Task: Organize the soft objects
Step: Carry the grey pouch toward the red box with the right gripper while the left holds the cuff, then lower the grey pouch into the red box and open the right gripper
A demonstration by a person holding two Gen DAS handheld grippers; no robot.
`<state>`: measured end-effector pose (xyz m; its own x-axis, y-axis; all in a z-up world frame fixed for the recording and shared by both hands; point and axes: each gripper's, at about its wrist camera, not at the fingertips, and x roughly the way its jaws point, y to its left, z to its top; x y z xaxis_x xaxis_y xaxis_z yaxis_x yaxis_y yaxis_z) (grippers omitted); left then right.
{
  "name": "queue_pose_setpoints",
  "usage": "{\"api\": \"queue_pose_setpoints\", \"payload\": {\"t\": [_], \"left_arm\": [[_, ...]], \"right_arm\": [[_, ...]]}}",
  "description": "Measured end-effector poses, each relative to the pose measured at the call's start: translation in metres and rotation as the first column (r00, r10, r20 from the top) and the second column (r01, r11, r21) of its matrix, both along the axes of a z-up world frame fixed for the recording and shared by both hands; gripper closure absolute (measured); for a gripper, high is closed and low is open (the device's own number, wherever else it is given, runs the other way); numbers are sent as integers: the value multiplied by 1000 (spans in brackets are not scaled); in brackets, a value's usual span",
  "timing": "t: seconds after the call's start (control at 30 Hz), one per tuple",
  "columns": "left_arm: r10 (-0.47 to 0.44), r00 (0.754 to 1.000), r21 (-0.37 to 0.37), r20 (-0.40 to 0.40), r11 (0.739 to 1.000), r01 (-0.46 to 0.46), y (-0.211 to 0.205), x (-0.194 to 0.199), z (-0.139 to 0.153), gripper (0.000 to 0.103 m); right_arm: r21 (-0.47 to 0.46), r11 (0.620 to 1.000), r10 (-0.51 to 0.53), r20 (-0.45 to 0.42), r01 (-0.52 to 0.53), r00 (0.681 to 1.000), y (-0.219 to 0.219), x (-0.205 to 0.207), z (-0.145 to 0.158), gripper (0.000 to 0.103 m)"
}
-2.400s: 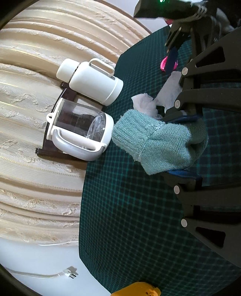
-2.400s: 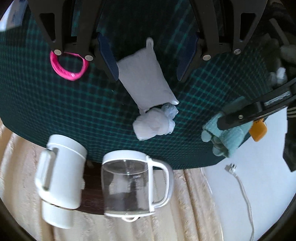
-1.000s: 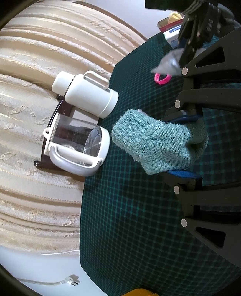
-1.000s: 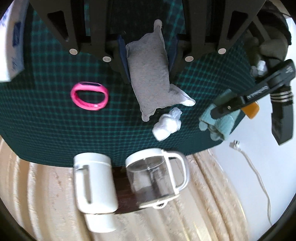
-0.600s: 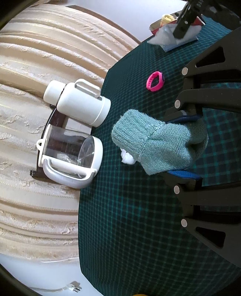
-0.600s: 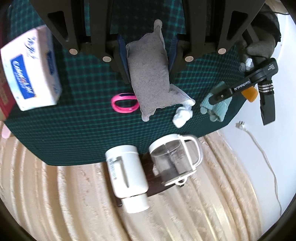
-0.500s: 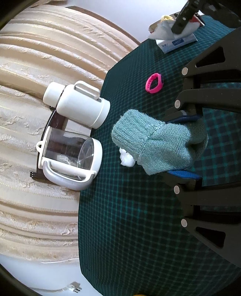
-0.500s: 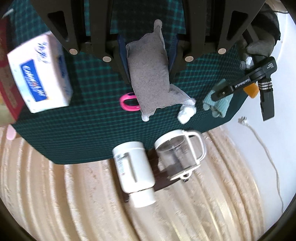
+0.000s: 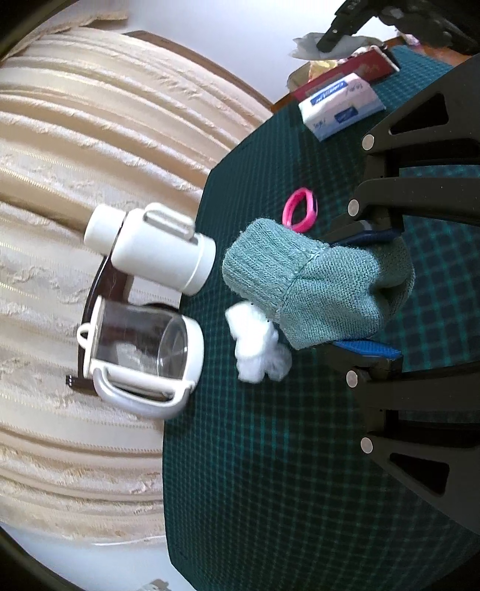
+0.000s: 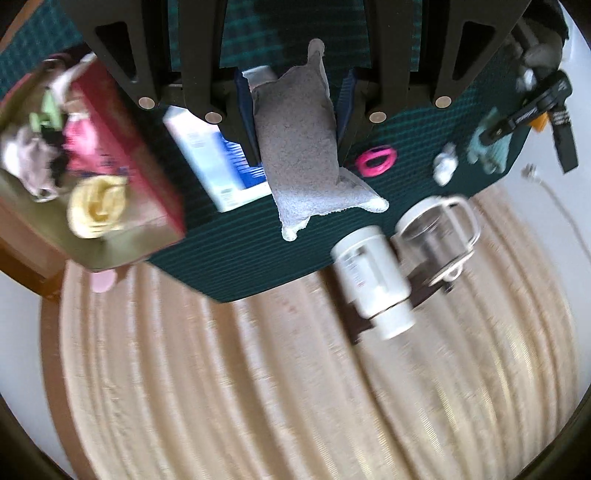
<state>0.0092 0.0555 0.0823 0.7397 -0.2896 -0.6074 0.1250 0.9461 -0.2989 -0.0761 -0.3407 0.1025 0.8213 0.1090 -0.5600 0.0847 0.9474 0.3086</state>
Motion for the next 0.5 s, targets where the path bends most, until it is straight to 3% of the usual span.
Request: {"api": "queue_pose_setpoints", "payload": {"t": [0.5], "left_arm": [[-92,996,-15,20,996,92,-49,-5,17,62]], "right_arm": [[5,954,-300,-16,300,954,-93,-28,-8,63]]}}
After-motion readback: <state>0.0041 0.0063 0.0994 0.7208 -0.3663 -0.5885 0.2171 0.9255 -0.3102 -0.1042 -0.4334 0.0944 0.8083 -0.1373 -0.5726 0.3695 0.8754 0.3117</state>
